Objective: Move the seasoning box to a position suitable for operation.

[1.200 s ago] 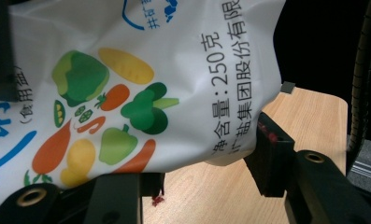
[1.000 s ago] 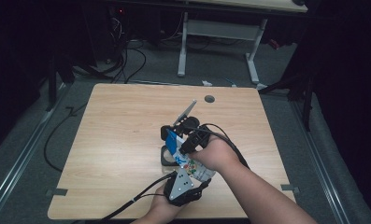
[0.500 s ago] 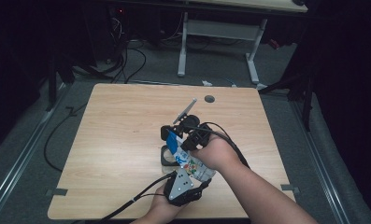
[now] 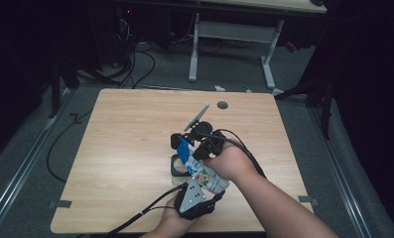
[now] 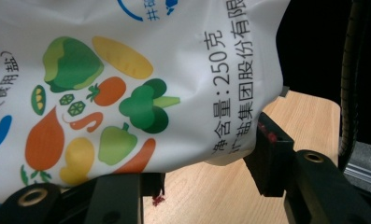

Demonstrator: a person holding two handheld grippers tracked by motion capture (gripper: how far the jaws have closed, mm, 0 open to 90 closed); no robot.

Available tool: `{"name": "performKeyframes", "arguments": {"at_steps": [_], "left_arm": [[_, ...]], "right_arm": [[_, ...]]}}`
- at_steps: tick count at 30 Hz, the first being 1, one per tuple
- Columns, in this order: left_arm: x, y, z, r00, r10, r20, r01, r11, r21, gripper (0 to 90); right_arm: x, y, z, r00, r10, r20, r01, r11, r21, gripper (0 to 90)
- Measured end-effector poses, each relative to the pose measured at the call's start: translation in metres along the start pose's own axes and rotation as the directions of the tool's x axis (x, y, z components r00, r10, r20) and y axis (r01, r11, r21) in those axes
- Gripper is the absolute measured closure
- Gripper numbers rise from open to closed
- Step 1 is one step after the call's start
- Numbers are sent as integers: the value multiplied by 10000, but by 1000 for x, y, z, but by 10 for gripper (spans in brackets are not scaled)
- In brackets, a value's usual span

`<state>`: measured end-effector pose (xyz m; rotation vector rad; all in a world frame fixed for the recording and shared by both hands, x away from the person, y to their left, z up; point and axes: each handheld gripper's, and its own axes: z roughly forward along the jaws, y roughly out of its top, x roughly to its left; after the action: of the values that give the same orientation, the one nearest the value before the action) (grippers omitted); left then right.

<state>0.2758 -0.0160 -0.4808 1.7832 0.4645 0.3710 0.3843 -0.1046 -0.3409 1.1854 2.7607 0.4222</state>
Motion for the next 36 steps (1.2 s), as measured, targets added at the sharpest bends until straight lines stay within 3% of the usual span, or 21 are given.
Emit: {"name": "performKeyframes", "arguments": {"at_steps": [2, 12, 36], "left_arm": [[1, 2, 0, 10000, -24, 6, 24, 10000, -22, 540], [5, 8, -1, 9995, -299, -31, 298, 9993, -204, 538], [7, 11, 3, 9999, -147, -78, 146, 9997, -188, 539]], "right_arm": [[-2, 2, 0, 9995, -313, -69, 312, 9994, -124, 832], [-2, 8, 2, 9993, -362, 34, 363, 9992, -189, 830], [-2, 10, 3, 9991, -408, 115, 410, 9989, -215, 830]]}}
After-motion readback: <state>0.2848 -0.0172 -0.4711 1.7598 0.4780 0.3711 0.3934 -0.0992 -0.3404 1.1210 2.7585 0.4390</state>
